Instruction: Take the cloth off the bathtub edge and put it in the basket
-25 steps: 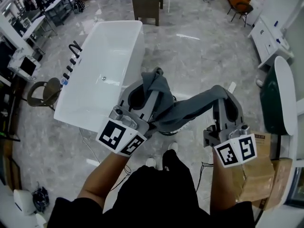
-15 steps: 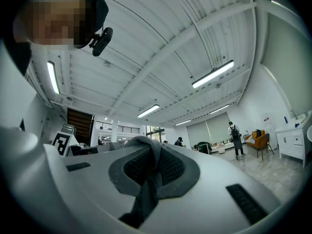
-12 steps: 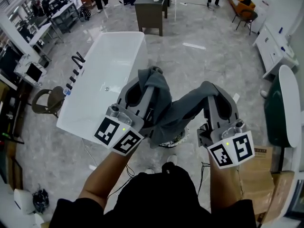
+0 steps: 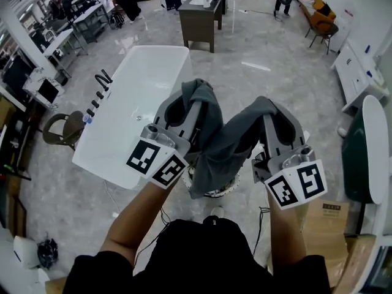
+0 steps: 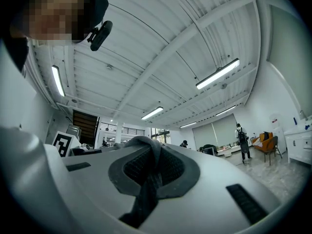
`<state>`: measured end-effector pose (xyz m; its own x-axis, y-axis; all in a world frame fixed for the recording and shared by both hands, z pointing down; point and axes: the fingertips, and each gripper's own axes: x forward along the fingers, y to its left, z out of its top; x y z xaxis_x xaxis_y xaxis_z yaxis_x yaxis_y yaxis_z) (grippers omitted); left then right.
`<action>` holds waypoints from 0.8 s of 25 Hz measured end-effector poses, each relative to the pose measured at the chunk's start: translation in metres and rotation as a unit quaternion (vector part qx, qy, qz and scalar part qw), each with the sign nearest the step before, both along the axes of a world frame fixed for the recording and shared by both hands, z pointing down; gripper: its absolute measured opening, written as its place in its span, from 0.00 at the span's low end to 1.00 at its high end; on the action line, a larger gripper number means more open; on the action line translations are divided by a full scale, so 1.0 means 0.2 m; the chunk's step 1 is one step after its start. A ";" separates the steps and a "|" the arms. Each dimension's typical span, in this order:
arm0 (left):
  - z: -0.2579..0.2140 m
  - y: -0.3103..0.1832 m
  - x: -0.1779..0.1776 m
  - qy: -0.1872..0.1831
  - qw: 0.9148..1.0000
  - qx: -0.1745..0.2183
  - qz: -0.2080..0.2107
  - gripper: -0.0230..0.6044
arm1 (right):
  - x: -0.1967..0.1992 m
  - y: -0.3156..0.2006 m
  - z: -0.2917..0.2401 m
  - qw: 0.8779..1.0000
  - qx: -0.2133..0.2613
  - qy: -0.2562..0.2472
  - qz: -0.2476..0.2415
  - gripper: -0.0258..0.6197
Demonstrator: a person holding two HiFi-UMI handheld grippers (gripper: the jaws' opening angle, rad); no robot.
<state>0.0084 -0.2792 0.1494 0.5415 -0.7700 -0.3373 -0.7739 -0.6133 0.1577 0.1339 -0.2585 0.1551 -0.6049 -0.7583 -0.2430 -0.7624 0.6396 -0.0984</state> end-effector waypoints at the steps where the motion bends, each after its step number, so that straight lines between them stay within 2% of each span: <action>1: 0.02 -0.03 0.00 -0.001 1.000 -0.004 -0.003 0.11 | 0.00 -0.02 0.01 1.000 -0.001 0.003 0.000 0.09; 7: 0.21 -0.20 -0.08 0.008 0.999 -0.039 -0.013 0.11 | 0.01 -0.14 0.14 1.000 -0.012 0.020 0.013 0.09; 11: 0.22 -0.34 -0.12 -0.011 0.999 -0.051 -0.003 0.11 | 0.05 -0.25 0.15 0.999 -0.030 0.005 0.038 0.09; 16: 0.13 -0.36 -0.15 -0.018 0.999 -0.040 0.011 0.11 | 0.03 -0.27 0.03 0.998 -0.019 0.012 0.055 0.09; 20: 0.02 -0.34 -0.21 -0.004 0.999 -0.026 0.018 0.11 | -0.03 -0.23 -0.09 0.998 0.006 0.015 0.052 0.09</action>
<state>-0.0340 -0.3470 0.1525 0.5709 -0.7671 -0.2925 -0.7533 -0.6312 0.1848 0.1285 -0.3054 0.1378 -0.5293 -0.8150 -0.2356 -0.8277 0.5571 -0.0676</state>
